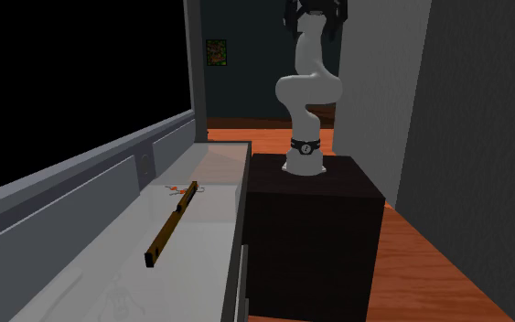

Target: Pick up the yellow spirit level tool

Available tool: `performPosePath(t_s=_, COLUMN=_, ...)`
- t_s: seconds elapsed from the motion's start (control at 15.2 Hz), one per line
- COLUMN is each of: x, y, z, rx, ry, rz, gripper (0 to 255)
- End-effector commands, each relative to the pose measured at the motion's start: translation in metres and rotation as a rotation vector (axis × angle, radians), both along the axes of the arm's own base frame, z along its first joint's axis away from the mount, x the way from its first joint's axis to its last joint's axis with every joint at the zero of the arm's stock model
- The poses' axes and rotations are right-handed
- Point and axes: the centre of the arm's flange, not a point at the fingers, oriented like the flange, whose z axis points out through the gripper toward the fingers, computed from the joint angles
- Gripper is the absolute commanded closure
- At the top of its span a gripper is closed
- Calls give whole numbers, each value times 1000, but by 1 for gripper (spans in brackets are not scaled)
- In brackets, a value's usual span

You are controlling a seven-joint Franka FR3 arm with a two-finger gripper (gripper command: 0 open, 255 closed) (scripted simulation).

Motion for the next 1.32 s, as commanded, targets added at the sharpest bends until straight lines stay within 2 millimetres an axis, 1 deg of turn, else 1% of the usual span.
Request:
performPosePath(t_s=0.0, x=0, y=0, z=0, rx=0, ry=0, rz=0, gripper=0)
performPosePath(t_s=1.25, x=107, y=-156, z=-171, rx=28, ry=34, rz=-15, gripper=0)
